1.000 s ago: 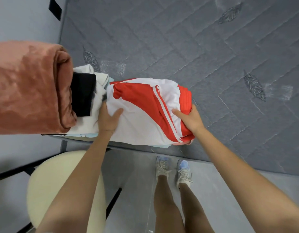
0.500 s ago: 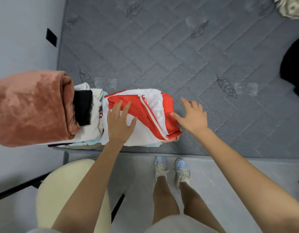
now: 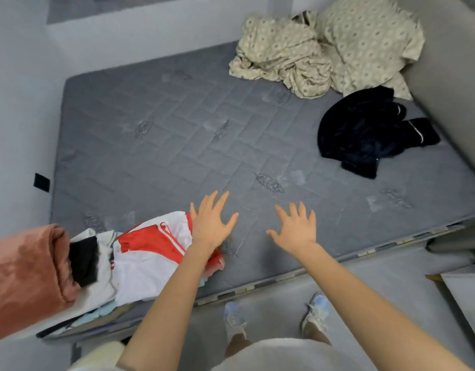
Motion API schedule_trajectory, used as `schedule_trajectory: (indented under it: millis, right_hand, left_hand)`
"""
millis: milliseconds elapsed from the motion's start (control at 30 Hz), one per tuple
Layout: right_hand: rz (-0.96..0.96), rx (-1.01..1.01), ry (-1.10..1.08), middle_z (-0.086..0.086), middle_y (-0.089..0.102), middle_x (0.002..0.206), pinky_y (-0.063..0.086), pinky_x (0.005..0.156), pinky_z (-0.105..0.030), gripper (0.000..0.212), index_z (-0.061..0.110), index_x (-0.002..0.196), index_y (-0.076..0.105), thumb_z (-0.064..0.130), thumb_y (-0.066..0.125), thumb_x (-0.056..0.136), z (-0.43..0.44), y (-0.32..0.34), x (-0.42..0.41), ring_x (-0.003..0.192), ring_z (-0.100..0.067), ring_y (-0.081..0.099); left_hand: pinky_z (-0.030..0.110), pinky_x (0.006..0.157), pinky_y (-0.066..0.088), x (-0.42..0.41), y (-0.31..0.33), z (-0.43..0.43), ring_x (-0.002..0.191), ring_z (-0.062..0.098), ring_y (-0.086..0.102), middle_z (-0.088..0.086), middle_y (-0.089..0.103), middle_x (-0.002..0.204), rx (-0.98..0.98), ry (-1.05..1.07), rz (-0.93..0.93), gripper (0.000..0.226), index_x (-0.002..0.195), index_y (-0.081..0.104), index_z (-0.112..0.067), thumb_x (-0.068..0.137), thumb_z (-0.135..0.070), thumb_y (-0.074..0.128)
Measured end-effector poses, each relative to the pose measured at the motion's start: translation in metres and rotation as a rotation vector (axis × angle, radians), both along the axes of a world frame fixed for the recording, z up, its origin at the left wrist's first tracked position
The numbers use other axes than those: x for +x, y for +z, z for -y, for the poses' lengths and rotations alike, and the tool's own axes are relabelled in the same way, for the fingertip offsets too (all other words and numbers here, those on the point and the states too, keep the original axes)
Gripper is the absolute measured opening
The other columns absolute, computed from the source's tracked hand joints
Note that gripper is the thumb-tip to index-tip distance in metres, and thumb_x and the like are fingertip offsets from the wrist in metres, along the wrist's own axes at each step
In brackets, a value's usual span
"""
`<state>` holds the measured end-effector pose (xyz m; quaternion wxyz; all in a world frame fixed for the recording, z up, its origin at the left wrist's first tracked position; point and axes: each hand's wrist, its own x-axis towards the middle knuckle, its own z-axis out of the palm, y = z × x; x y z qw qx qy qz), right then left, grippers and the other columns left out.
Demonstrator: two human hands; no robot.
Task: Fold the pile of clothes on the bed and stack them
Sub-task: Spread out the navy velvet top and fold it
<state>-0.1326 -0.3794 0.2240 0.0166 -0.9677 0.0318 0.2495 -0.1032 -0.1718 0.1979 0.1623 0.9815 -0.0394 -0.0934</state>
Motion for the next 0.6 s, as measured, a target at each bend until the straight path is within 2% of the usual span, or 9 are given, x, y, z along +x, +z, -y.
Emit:
schedule_trajectory:
  millis: [67,167,367,600]
  right_hand:
    - [0.007,0.025,-0.018,-0.007,0.01,0.16,0.008,0.117,-0.053,0.075,0.028,0.154,0.009,0.06,0.039,0.093,0.04,0.009,0.0,0.148,-0.032,0.0]
    - [0.032,0.052,-0.043,-0.007,0.009,0.16,0.008,0.117,-0.052,0.075,0.028,0.153,0.009,0.06,0.04,0.093,0.102,0.022,0.005,0.147,-0.032,0.0]
    - [0.062,0.076,-0.095,-0.006,0.008,0.16,0.009,0.118,-0.053,0.077,0.03,0.154,0.004,0.062,0.039,0.093,0.227,0.041,0.006,0.148,-0.032,0.0]
    - [0.112,0.035,-0.2,-0.006,0.005,0.161,0.009,0.118,-0.052,0.077,0.031,0.153,0.001,0.062,0.038,0.093,0.336,0.053,0.013,0.148,-0.031,-0.001]
  left_hand:
    - [0.052,0.115,0.003,0.004,0.004,0.039,0.146,0.022,0.016,0.0,0.023,0.157,0.026,-0.009,-0.039,0.088,0.148,0.027,-0.036,0.07,-0.075,0.012]
    - [0.051,0.116,-0.002,0.012,0.011,0.106,0.147,0.022,0.009,-0.001,0.017,0.159,0.036,-0.014,-0.082,0.076,0.149,0.022,-0.037,0.081,-0.07,0.028]
    - [0.05,0.117,-0.005,0.03,0.027,0.229,0.147,0.021,0.004,-0.001,0.012,0.16,0.038,-0.058,-0.06,0.066,0.15,0.018,-0.037,0.092,-0.062,0.038]
    - [0.049,0.117,-0.008,0.052,0.032,0.34,0.148,0.021,-0.001,-0.001,0.008,0.16,0.001,-0.158,-0.062,0.067,0.15,0.015,-0.037,0.092,-0.062,0.037]
